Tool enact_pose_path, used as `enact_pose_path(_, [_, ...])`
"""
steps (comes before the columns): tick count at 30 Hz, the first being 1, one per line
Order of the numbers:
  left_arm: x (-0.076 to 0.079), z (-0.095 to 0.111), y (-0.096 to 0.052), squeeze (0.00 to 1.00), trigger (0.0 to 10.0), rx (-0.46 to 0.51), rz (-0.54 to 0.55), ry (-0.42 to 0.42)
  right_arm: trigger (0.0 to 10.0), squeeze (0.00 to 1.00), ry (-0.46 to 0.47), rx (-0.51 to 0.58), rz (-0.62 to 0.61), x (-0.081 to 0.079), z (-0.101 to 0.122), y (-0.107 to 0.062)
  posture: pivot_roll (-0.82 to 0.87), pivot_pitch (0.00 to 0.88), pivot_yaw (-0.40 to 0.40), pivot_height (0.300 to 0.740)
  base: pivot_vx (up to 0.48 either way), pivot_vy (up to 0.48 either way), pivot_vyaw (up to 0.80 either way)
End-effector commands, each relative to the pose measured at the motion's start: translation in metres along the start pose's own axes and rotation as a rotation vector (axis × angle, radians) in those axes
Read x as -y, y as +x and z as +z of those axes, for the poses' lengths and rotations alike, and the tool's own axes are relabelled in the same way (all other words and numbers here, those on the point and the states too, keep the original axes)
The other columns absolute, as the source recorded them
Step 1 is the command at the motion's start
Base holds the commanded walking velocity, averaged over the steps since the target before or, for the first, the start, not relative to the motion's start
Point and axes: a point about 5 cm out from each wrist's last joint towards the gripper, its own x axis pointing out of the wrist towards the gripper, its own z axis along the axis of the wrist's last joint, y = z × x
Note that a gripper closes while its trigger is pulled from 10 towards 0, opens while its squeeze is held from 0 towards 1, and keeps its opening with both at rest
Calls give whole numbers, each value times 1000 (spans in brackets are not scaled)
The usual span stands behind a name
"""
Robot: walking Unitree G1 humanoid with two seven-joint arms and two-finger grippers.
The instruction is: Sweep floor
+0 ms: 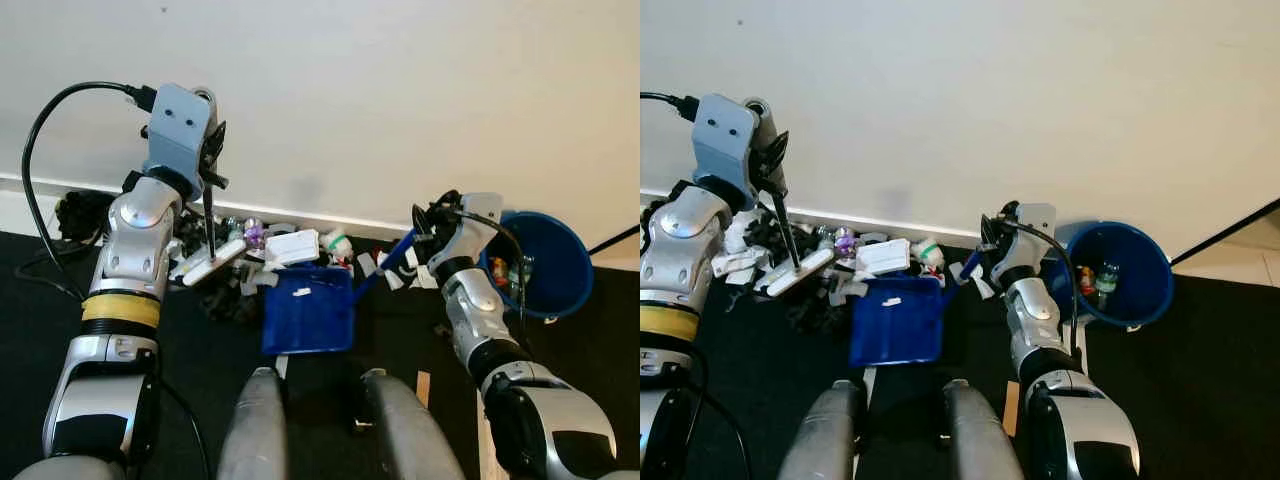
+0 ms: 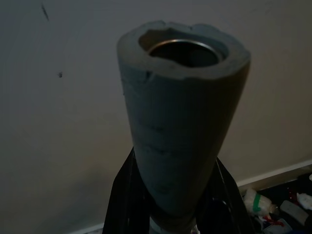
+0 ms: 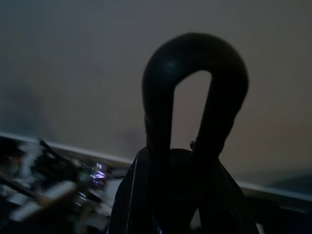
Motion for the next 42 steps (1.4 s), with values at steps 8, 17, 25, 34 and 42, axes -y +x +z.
enact_pose_path(8, [-7, 7, -4, 0, 10000, 29, -2, 73, 10000, 0, -90, -50, -146, 39, -4, -11, 167, 194, -30, 740, 0, 0, 0])
enact_pose_path(17, [-9, 9, -2, 0, 10000, 28, -1, 93, 10000, 0, -156, -91, -196, 48, -7, -14, 162, 194, -25, 740, 0, 0, 0])
enact_pose_path(25, [-17, 11, -2, 0, 10000, 26, 21, 111, 10000, 0, -170, -91, -147, 23, -4, -2, 152, 200, -31, 740, 0, 0, 0])
enact_pose_path(34, [-15, 4, -4, 0, 10000, 14, 43, 99, 10000, 0, -197, -113, -16, -13, -8, 5, 141, 203, -53, 740, 0, 0, 0])
enact_pose_path(42, [-18, -8, -10, 0, 10000, -40, 46, 115, 10000, 0, -243, -227, 26, -28, -27, -1, 129, 212, -72, 740, 0, 0, 0])
